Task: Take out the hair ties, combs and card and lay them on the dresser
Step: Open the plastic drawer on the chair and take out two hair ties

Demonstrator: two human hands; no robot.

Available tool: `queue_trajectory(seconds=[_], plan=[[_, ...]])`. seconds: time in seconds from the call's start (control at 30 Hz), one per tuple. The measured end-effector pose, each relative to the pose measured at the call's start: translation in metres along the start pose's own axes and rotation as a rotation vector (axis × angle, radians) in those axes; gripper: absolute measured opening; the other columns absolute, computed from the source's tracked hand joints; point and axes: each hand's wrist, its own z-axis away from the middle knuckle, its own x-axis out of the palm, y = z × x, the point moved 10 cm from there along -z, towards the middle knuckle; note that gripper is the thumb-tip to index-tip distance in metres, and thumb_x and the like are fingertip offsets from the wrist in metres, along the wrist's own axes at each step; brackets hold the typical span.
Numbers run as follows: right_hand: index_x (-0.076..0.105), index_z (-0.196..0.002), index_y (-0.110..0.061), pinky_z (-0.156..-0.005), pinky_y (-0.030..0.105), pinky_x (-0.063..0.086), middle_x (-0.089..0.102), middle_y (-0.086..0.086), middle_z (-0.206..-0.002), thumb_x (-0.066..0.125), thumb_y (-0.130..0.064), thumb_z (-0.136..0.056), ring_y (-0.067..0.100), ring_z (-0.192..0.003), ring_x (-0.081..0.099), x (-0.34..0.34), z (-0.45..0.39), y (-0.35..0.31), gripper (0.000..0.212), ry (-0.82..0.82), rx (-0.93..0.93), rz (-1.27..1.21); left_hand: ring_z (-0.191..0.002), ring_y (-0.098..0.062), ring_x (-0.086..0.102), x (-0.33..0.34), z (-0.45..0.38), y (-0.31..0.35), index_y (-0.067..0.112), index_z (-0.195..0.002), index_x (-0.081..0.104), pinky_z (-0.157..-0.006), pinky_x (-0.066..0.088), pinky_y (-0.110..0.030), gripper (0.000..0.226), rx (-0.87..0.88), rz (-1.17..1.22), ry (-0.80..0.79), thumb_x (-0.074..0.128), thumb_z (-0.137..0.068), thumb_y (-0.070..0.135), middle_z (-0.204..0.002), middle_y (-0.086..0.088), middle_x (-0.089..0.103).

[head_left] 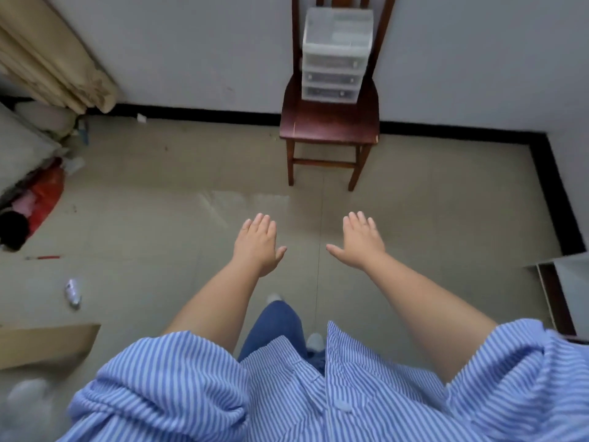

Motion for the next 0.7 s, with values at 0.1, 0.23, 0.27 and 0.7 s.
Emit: queue_trajectory(seconds=[0.1, 0.23, 0.27, 0.7], plan=[[0.014, -0.145, -0.001, -0.121, 0.040, 0.004, 0.011, 0.013, -0.158, 0.042, -0.051, -0.090, 0.027, -0.146, 0.004, -0.052, -0.080, -0.011, 0.079, 0.024, -0.032, 0.006, -0.146, -0.024, 0.004, -0.041, -0.083, -0.020, 0.003, -0.145, 0.012, -0.120, 0.006, -0.038, 0.065, 0.017, -0.028, 0.011, 0.032, -0.097, 0.043, -0.157, -0.013, 0.011], [0.021, -0.142, 0.000, -0.121, 0.041, 0.008, 0.021, 0.014, -0.154, 0.042, -0.047, -0.092, 0.027, -0.145, 0.010, -0.107, -0.175, -0.005, 0.072, -0.021, 0.000, -0.076, -0.145, -0.024, 0.006, -0.089, -0.192, -0.028, 0.002, -0.144, 0.014, -0.120, 0.008, -0.037, 0.064, 0.112, -0.058, -0.004, 0.033, -0.097, 0.041, -0.157, -0.012, 0.014], [0.023, -0.142, 0.000, -0.121, 0.041, 0.008, 0.023, 0.014, -0.153, 0.041, -0.047, -0.092, 0.027, -0.144, 0.011, -0.118, -0.194, -0.001, 0.071, -0.045, 0.014, -0.078, -0.145, -0.024, 0.007, -0.103, -0.216, -0.029, 0.002, -0.144, 0.016, -0.120, 0.008, -0.038, 0.064, 0.137, -0.081, -0.008, 0.033, -0.097, 0.041, -0.156, -0.013, 0.015], [0.041, -0.128, 0.002, -0.117, 0.042, 0.019, 0.044, 0.016, -0.137, 0.044, -0.040, -0.093, 0.030, -0.135, 0.028, -0.236, -0.450, 0.078, 0.055, -0.094, 0.108, -0.257, -0.143, -0.027, 0.017, -0.232, -0.492, -0.011, -0.002, -0.141, 0.024, -0.118, 0.016, -0.039, 0.062, 0.216, -0.077, -0.011, 0.036, -0.096, 0.040, -0.151, -0.016, 0.028]])
